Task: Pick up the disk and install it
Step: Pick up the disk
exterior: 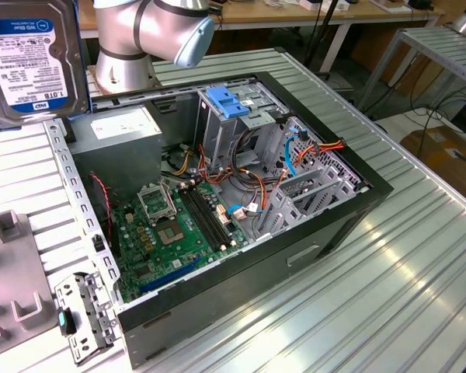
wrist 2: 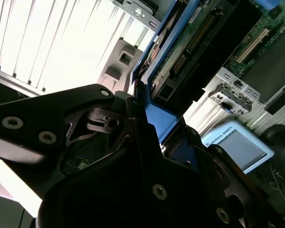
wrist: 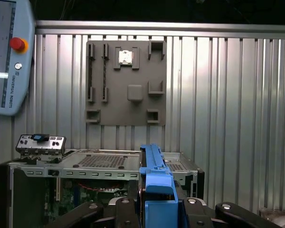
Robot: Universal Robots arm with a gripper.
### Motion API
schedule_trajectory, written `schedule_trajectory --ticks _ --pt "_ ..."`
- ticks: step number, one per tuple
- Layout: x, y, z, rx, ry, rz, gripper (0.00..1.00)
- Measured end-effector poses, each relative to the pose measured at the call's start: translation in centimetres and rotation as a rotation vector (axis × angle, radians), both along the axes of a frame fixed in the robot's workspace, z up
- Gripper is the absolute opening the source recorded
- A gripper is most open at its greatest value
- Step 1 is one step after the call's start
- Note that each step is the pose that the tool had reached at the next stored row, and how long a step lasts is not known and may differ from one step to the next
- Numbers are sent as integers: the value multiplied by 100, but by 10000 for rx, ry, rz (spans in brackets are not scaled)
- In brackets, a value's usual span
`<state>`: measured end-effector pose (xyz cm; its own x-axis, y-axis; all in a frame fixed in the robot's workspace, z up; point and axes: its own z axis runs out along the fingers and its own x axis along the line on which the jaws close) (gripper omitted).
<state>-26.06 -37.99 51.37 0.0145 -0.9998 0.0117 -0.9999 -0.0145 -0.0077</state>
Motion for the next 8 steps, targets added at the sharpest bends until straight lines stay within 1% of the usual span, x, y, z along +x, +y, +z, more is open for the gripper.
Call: schedule_trajectory --ticks 8 --pt "165 0 0 0 0 0 37"
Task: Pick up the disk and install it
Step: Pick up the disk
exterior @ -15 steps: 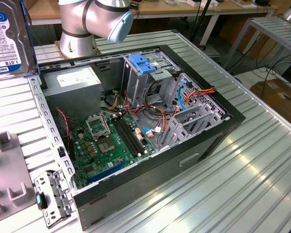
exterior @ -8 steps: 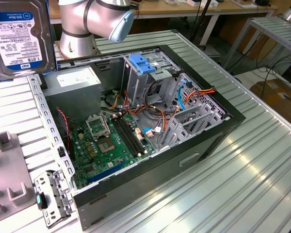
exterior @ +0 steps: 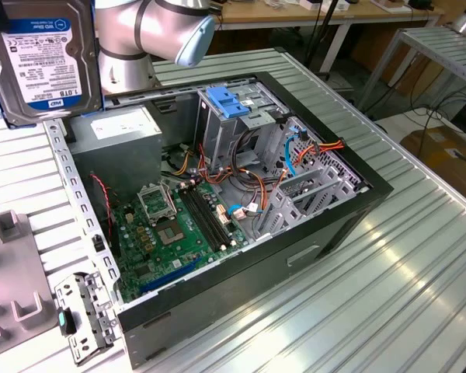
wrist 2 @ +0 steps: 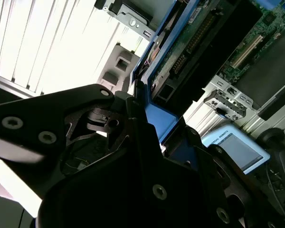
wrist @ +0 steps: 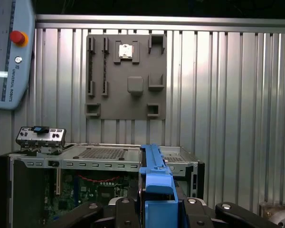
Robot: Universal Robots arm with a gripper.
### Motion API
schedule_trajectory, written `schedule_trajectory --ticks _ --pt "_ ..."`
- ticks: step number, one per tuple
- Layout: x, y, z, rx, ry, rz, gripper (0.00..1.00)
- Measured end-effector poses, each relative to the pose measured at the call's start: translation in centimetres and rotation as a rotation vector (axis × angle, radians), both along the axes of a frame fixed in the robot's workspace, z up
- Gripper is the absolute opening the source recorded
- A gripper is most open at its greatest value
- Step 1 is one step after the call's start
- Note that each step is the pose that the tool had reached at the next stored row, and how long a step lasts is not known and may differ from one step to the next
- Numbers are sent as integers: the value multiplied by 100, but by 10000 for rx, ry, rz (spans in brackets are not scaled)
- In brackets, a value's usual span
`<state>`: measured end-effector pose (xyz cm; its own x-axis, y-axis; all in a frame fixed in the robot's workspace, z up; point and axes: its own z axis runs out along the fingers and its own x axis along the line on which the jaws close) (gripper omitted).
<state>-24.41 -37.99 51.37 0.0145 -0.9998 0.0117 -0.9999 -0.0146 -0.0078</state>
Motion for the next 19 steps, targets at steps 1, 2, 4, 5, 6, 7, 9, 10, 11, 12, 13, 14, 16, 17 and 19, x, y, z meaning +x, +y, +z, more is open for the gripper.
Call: schedule_trajectory --ticks 1,2,4,5,6,7,9,10,11,12,13,14,16,17,19 --pt "17 0 0 0 0 -1 37" --pt "39 0 0 0 1 0 37" --pt "93 0 0 0 0 -1 37" --pt "131 0 0 0 0 -1 37" --pt "158 0 0 0 0 -1 37" --pt "176 0 0 0 0 0 37" --pt "207 0 0 0 0 0 37" --pt "224 0 0 0 0 0 37" --pt "254 0 -1 0 0 0 37" --pt "271 0 0 0 0 0 37" --pt "290 0 0 -1 1 0 37" --pt "326 0 0 0 0 -1 37" --pt "382 0 0 0 0 0 37" --pt "406 0 0 0 0 0 37" --pt "453 0 -1 1 -1 0 37"
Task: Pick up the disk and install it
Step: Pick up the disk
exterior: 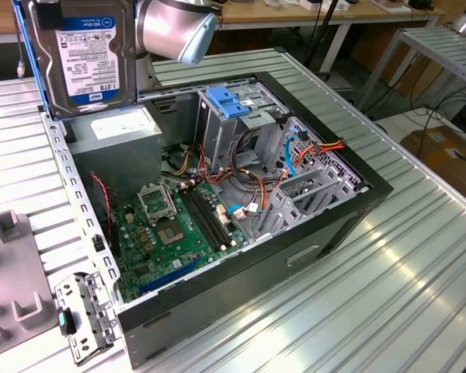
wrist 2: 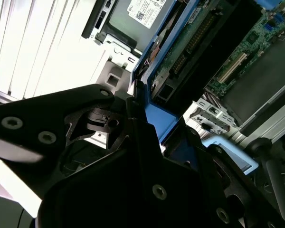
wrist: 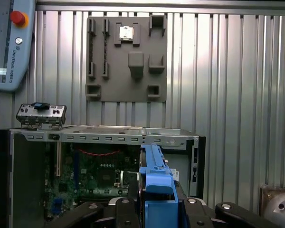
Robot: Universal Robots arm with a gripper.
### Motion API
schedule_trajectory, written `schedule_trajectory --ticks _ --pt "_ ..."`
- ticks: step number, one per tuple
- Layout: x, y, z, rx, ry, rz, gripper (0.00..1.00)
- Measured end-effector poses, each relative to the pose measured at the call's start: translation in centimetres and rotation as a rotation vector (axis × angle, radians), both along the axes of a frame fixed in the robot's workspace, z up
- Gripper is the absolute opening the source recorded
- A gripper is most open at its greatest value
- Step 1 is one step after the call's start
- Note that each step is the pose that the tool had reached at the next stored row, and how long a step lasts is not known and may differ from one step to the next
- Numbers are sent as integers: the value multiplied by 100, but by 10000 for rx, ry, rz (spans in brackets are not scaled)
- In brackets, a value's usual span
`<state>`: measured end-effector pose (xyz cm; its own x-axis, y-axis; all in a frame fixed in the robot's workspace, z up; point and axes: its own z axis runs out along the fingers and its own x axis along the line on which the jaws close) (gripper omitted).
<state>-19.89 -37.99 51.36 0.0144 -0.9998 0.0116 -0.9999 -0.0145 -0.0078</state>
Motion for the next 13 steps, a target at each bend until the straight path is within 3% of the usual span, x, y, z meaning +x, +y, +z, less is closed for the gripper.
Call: schedule_trajectory --ticks 5,8,10,13 --pt "125 0 0 -1 1 0 37" --pt "157 -10 -1 0 0 0 37" --pt "165 -34 -1 -1 1 0 37" --pt "169 -139 -4 0 0 0 37"
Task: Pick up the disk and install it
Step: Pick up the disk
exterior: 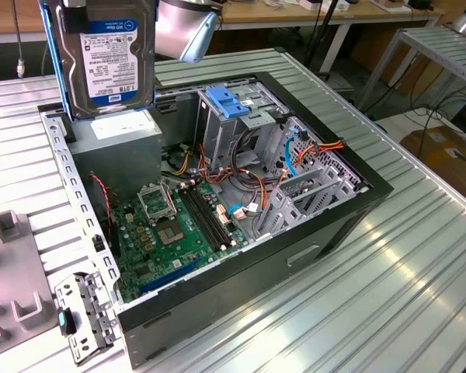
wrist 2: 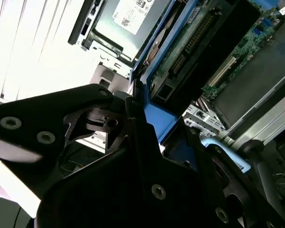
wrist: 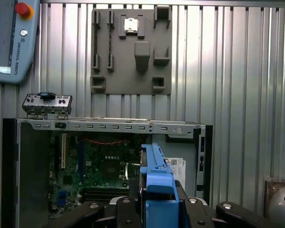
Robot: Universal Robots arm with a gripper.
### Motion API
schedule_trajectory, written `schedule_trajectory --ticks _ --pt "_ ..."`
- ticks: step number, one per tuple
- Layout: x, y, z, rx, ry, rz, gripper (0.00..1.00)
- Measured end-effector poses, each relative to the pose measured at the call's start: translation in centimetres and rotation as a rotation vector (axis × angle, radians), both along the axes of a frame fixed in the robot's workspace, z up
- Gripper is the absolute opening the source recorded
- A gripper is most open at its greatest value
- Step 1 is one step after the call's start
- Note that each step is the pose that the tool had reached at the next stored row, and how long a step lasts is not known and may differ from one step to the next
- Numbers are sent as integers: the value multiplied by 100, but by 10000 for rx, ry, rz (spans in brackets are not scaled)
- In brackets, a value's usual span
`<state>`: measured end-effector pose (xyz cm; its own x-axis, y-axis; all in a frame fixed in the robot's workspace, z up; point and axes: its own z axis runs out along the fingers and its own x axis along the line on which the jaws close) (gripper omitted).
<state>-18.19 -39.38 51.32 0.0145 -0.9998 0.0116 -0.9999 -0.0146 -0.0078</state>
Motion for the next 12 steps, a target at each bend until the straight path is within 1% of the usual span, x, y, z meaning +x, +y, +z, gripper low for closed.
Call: schedule_trajectory --ticks 2,3,4,7,9,10,11,12 --pt "1 -44 -1 -1 1 0 37" --pt "1 -81 -3 -1 1 -1 37" --pt "3 -107 -6 0 1 -1 37" --pt "21 -171 -12 2 0 0 37" --pt "75 -178 -18 5 1 0 37" --pt "133 -178 -23 6 0 -3 37" --pt "212 -179 -27 6 1 -2 37" --pt "215 -179 -27 6 1 -4 37"
